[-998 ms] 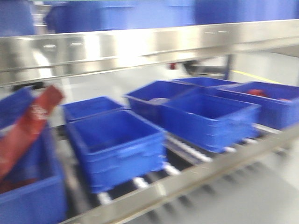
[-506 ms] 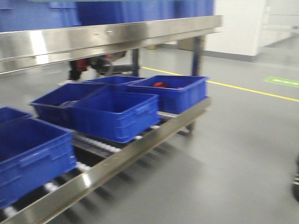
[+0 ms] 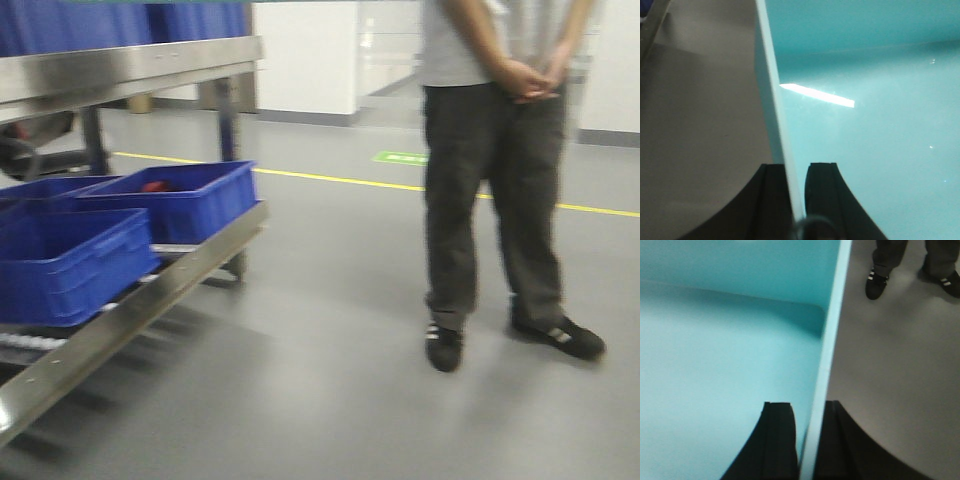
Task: Fetch blue bin and place on conveyor start
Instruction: 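Carry the bin in both grippers while driving across the floor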
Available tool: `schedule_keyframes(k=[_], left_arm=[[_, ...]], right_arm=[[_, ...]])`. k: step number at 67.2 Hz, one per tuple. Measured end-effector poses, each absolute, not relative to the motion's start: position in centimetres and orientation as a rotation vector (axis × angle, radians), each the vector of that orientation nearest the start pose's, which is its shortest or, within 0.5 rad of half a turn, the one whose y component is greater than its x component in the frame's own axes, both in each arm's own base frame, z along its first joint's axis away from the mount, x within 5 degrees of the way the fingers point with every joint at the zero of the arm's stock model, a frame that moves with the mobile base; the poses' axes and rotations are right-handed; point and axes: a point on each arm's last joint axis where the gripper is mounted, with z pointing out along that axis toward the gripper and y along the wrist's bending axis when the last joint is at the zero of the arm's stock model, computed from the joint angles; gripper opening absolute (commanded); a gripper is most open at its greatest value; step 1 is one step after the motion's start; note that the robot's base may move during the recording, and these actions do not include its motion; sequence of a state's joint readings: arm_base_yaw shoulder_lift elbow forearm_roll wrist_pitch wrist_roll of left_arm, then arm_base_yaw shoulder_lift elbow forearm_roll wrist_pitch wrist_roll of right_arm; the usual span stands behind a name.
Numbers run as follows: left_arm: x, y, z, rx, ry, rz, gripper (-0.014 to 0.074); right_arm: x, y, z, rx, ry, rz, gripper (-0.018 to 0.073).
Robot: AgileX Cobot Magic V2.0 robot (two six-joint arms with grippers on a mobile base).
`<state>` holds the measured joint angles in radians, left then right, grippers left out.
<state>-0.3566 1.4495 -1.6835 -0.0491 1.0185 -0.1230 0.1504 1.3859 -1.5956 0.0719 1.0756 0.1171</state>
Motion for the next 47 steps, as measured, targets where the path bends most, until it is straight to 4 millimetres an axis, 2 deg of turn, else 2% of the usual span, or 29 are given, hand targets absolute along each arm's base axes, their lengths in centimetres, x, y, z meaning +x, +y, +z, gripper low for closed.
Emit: schedule_keyframes(k=[47], left_arm=[[28.43, -11.0, 44.96, 0.259, 2.272, -0.313, -0.0111]], right_arm=[[28.0, 4.82, 43.83, -0.03, 2.357, 0.222, -0.0143]])
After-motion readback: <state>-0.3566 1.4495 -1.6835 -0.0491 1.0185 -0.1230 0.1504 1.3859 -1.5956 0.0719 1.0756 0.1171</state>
